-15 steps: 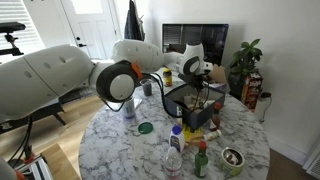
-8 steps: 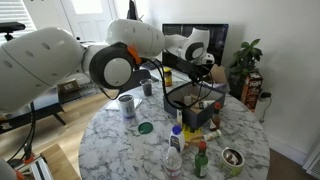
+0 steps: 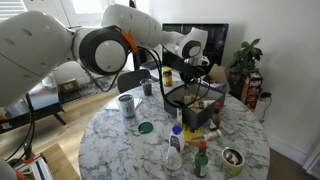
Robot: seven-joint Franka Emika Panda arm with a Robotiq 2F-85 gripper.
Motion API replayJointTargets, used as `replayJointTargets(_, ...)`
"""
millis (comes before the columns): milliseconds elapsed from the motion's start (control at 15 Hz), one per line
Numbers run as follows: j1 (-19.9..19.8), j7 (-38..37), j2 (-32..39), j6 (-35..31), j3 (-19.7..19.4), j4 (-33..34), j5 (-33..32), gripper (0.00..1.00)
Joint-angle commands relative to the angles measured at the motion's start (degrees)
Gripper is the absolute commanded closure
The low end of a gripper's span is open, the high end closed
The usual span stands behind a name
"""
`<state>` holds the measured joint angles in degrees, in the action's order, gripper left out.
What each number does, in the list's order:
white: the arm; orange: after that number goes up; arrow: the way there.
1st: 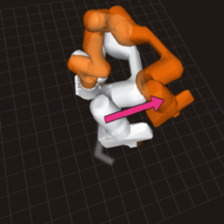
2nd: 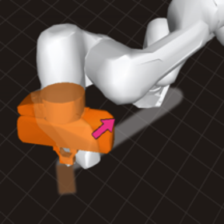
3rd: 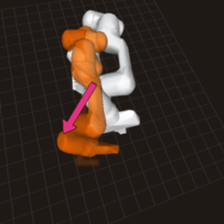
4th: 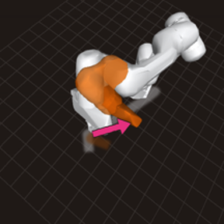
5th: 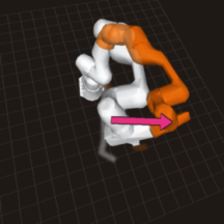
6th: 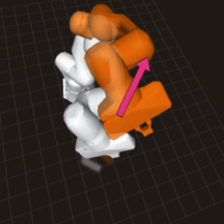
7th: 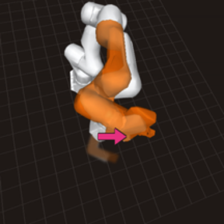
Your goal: Pick up the red ketchup packet from the box and put it on the green lid, pick up the green lid and pour the red ketchup packet into the silver cup
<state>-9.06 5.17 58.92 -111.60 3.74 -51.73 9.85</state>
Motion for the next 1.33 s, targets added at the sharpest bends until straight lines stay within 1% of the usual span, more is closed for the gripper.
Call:
replayJointTargets(0, 0.00, 0.00, 0.00, 0.00, -0.01, 0.05, 0.00, 0.97)
replayJointTargets(133, 0.28, -0.06, -0.10, -0.33, -0.23, 0.22, -0.35, 0.99)
replayJointTargets(267, -1.03, 2.40, -3.06, 1.28, 1.35, -2.78, 1.11, 0.99)
replayJointTargets(400, -3.87, 6.53, -6.54, 3.74, 4.54, -6.80, 5.10, 0.99)
replayJointTargets(600, -7.67, 12.30, -12.25, 5.59, 7.28, -14.52, 10.17, 0.99)
replayJointTargets(733, -10.50, 15.79, -14.77, 7.95, 8.69, -18.72, 13.81, 0.99)
replayJointTargets(800, -11.32, 17.99, -15.93, 9.73, 8.14, -20.66, 16.17, 0.99)
replayJointTargets(1000, -14.07, 24.83, -18.88, 13.62, 8.06, -27.82, 21.93, 0.99)
replayJointTargets(1267, -16.09, 32.36, -23.06, 20.35, 6.88, -37.97, 29.79, 0.99)
